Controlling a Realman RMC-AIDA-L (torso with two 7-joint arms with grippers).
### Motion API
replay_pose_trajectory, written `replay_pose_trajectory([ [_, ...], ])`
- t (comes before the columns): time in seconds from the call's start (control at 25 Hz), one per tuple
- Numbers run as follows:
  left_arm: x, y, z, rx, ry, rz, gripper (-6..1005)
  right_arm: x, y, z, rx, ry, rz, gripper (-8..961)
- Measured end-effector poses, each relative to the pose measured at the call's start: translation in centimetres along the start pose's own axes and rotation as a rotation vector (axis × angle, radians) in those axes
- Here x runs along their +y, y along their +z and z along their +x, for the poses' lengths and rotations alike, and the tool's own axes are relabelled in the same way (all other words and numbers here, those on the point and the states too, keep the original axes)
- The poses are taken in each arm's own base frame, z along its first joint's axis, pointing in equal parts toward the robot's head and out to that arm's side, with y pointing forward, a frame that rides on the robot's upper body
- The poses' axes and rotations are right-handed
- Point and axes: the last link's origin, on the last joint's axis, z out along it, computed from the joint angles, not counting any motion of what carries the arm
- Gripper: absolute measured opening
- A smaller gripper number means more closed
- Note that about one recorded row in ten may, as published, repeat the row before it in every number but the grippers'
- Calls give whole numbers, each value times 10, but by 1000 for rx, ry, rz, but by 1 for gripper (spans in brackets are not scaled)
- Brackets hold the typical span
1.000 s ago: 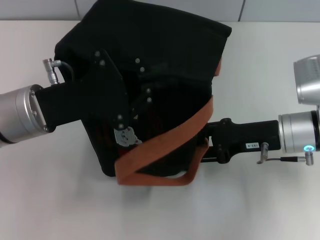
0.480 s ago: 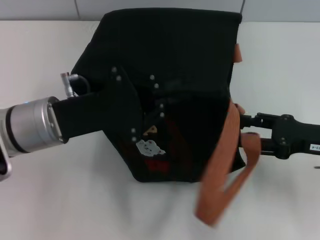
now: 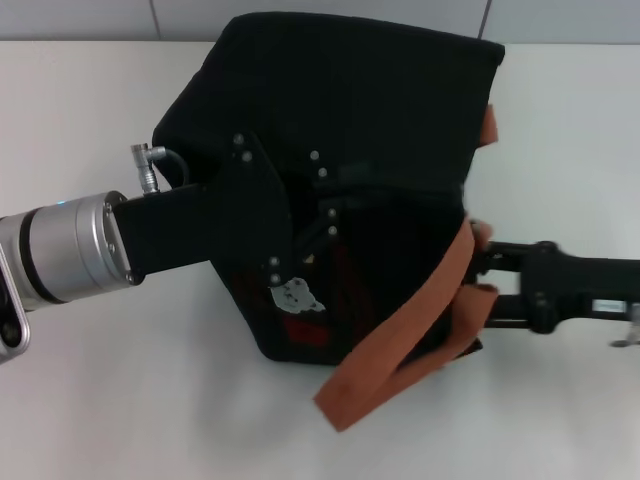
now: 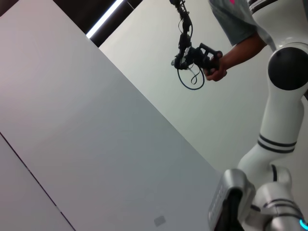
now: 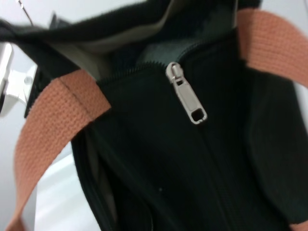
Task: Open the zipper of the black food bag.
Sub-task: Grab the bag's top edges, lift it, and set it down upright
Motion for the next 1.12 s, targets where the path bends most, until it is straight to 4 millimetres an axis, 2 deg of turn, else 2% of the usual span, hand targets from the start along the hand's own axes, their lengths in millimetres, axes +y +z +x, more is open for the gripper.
replay_pose_trajectory([
  [0.12, 1, -1, 0, -2, -3, 2, 99, 2, -24, 4, -58, -11, 52, 745],
  [0.16, 1, -1, 0, -5, -3, 2, 99, 5, -39, 8, -120, -37, 87, 745],
  [0.36, 0, 0, -1, -8, -2, 6, 100, 15, -50, 7, -270, -120, 105, 742],
  [0.6, 0, 1, -2, -10, -9, 13, 98, 26, -37, 5, -449, -264, 103, 735],
  [0.8, 1, 0, -4, -22, -14, 18, 97, 25, -22, 2, -470, -313, 100, 711],
  [1.0, 3, 0, -4, -25, -22, 21, 97, 22, -11, -4, -474, -344, 95, 494],
  [1.12, 3, 0, -4, -26, -23, 22, 97, 22, -6, -7, -477, -361, 86, 478],
])
